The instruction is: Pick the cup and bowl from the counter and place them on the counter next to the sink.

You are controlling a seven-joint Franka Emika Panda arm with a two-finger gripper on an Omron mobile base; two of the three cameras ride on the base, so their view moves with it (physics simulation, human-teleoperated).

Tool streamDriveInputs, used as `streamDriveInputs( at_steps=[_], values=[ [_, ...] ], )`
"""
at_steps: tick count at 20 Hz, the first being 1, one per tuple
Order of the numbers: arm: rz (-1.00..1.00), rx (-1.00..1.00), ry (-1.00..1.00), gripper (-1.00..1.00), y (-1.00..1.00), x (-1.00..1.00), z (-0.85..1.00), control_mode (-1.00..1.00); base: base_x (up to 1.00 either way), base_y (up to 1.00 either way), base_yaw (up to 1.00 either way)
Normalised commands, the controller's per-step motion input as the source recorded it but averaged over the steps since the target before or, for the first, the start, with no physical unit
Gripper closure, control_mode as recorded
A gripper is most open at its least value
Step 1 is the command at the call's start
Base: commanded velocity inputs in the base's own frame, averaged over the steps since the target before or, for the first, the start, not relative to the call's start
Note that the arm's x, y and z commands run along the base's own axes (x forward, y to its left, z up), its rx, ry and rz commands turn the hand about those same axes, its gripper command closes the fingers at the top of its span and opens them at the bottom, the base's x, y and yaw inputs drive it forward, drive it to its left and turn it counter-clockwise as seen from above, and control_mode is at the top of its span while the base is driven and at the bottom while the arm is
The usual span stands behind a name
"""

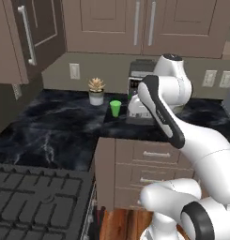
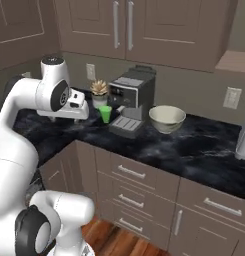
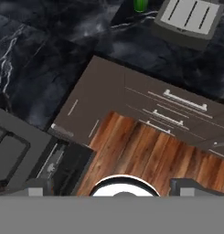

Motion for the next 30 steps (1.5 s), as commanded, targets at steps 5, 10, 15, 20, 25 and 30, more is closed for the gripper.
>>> streamDriveInputs(
  at_steps=[5, 10, 15, 20, 25, 30],
  values=[
    [0.0, 0.0, 0.0, -1.0, 0.0, 0.0, 0.0, 1.0, 0.78, 0.54, -0.72],
    [0.0, 0.0, 0.0, -1.0, 0.0, 0.0, 0.0, 1.0, 0.58, 0.12, -0.27],
    [0.0, 0.0, 0.0, -1.0, 0.0, 0.0, 0.0, 1.0, 0.55, 0.12, -0.04],
    [0.0, 0.0, 0.0, -1.0, 0.0, 0.0, 0.0, 1.0, 0.18, 0.02, 0.0],
    [0.0, 0.0, 0.0, -1.0, 0.0, 0.0, 0.0, 1.0, 0.0, 0.0, 0.0],
    [0.0, 0.0, 0.0, -1.0, 0.0, 0.0, 0.0, 1.0, 0.0, 0.0, 0.0]
  ],
)
